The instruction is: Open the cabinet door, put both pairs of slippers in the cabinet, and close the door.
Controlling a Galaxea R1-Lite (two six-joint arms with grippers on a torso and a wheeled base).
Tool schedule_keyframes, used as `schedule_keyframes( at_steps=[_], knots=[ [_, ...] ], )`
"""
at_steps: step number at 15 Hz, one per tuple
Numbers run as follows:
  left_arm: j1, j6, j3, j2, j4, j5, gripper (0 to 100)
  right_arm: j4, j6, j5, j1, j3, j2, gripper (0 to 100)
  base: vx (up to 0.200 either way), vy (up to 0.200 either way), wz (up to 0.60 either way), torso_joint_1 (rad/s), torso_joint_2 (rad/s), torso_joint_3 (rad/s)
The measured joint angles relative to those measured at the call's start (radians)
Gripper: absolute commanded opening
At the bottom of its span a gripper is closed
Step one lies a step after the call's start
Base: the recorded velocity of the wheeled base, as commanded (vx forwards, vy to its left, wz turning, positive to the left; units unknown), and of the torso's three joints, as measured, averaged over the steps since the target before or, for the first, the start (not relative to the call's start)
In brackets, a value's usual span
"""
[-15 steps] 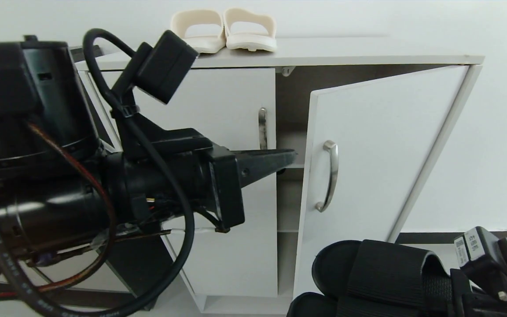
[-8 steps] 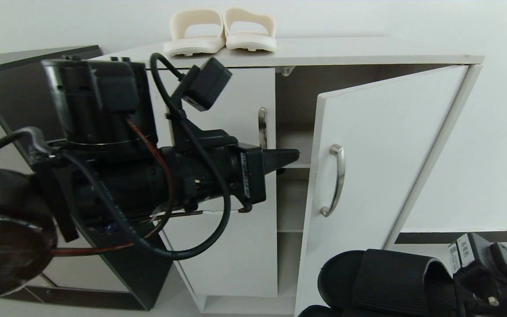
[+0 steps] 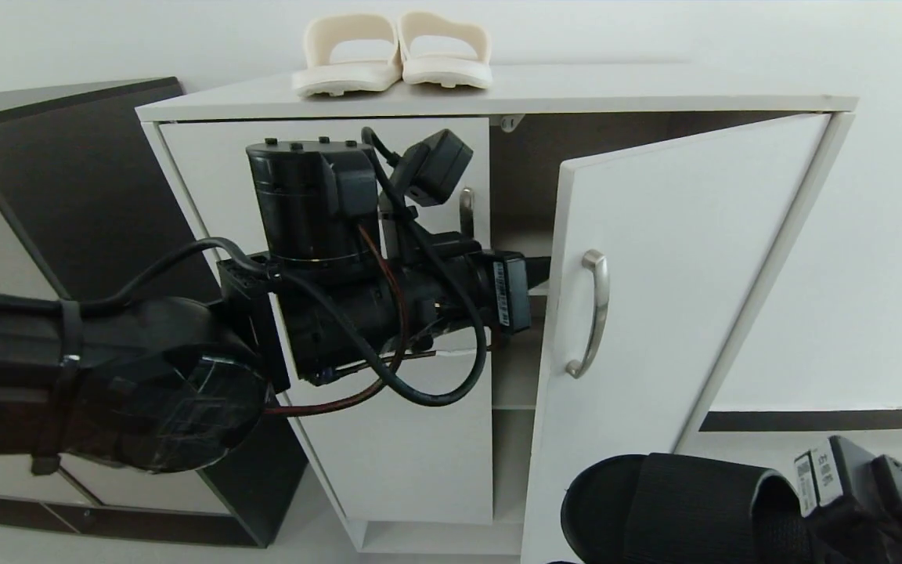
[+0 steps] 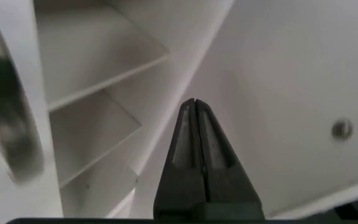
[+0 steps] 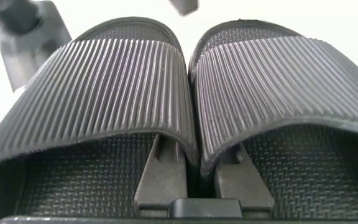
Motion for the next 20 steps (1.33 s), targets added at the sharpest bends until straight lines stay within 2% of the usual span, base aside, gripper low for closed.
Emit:
schedule_keyframes(
  at_steps=[2, 5, 6, 7, 9, 11, 13, 15, 17, 20],
  knots=[
    [-0.04, 0.013, 0.02, 0.003, -0.006, 0.034, 0, 0.065, 0.0, -0.01, 0.048, 0.0, -0.011, 0, -0.2, -0.1, 0.0, 0.002, 0.0, 0.0],
    [-0.171, 0.037, 0.047, -0.016, -0.028, 0.064, 0, 0.077, 0.0, -0.012, 0.08, -0.009, -0.039, 0, -0.2, 0.0, 0.0, -0.001, 0.0, 0.001],
    [-0.189, 0.047, 0.05, -0.021, -0.033, 0.066, 0, 0.075, 0.0, -0.013, 0.083, -0.009, -0.044, 0, -0.2, 0.0, 0.0, -0.002, 0.0, 0.002],
    [-0.184, 0.047, 0.053, -0.025, -0.038, 0.067, 0, 0.075, -0.001, -0.013, 0.086, -0.01, -0.047, 0, -0.2, 0.0, 0.0, 0.002, 0.0, -0.002],
    [-0.131, 0.045, 0.066, -0.03, -0.056, 0.069, 0, 0.074, -0.012, -0.012, 0.087, -0.009, -0.051, 0, -0.1, 0.0, 0.0, 0.001, 0.0, 0.001],
    [-0.078, 0.043, 0.112, -0.048, -0.131, 0.092, 0, 0.07, -0.011, -0.013, 0.083, -0.006, -0.051, 0, 0.0, 0.0, 0.0, 0.0, 0.0, 0.0],
    [-0.045, 0.043, 0.189, -0.103, -0.174, 0.132, 0, 0.066, -0.005, -0.023, 0.058, -0.019, -0.045, 0, 0.0, 0.0, 0.0, 0.0, 0.0, 0.0],
    [-0.014, 0.042, 0.264, -0.197, -0.167, 0.188, 0, 0.06, 0.037, -0.099, 0.021, -0.051, -0.015, 0, 0.0, 0.0, 0.0, 0.0, 0.0, 0.0],
    [0.029, 0.047, 0.353, -0.339, -0.097, 0.271, 0, 0.011, 0.121, -0.201, 0.0, -0.092, 0.037, 0, 0.0, 0.0, 0.0, 0.0, 0.0, 0.0],
    [0.126, 0.076, 0.479, -0.605, 0.136, 0.437, 0, -0.081, 0.163, -0.354, -0.019, -0.14, 0.127, 0, 0.0, 0.0, 0.0, 0.0, 0.0, 0.0]
  ],
)
